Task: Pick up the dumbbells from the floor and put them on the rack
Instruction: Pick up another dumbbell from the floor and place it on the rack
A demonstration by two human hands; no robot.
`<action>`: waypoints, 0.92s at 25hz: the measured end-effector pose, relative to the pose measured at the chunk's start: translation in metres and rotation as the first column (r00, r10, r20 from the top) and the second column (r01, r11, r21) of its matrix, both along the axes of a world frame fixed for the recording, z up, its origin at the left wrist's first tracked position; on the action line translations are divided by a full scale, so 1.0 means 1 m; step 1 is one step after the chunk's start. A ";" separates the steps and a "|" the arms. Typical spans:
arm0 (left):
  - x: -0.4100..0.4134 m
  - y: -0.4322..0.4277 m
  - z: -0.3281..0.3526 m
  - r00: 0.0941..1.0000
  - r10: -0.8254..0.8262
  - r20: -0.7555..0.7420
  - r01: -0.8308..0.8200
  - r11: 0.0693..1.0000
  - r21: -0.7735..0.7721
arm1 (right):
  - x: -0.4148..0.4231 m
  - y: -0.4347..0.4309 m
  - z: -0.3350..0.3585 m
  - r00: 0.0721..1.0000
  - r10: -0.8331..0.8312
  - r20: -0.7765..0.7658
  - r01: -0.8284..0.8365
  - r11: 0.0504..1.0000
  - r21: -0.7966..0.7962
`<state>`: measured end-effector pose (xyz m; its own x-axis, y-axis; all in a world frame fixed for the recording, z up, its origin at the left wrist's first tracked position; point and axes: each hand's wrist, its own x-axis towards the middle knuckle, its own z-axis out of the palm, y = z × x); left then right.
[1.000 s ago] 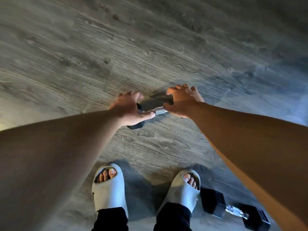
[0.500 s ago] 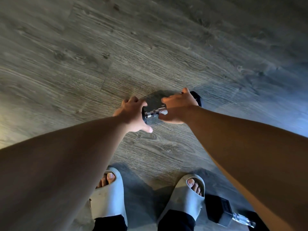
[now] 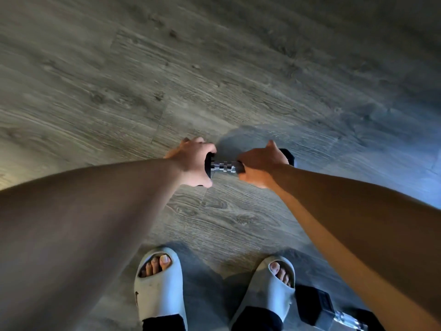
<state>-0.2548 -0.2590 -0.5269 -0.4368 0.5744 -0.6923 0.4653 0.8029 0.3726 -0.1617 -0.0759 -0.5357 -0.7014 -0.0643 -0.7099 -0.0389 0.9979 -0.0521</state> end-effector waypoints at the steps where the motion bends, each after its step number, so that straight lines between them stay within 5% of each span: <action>1: -0.008 0.005 0.015 1.000 -0.021 -0.011 0.021 1.000 -0.002 | 0.002 0.000 0.011 0.999 -0.026 -0.037 0.026 1.000 -0.002; 5: -0.050 0.036 0.103 0.992 -0.115 -0.059 0.115 0.993 -0.003 | -0.009 0.009 0.085 0.968 -0.193 -0.158 0.191 0.981 -0.032; 11: -0.116 0.099 0.274 0.903 -0.276 -0.329 0.284 0.959 -0.025 | -0.055 0.034 0.236 0.821 -0.487 -0.298 0.486 0.870 -0.084; 16: -0.142 0.168 0.432 0.834 -0.280 -0.475 0.341 0.939 0.046 | -0.078 0.069 0.382 0.580 -0.753 -0.311 0.739 0.647 -0.188; 19: -0.145 0.216 0.519 0.801 -0.254 -0.542 0.361 0.928 0.098 | -0.080 0.094 0.459 0.350 -0.892 -0.287 0.857 0.429 -0.287; 23: -0.153 0.290 0.643 0.743 -0.252 -0.620 0.440 0.882 0.169 | -0.089 0.135 0.564 0.102 -0.967 -0.233 0.880 0.197 -0.433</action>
<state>-0.4081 0.0313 0.1164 -0.4205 0.8927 -0.1620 0.8872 0.4420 0.1327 -0.2506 0.0589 0.0288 -0.4579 0.7797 -0.4270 0.8496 0.2425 -0.4683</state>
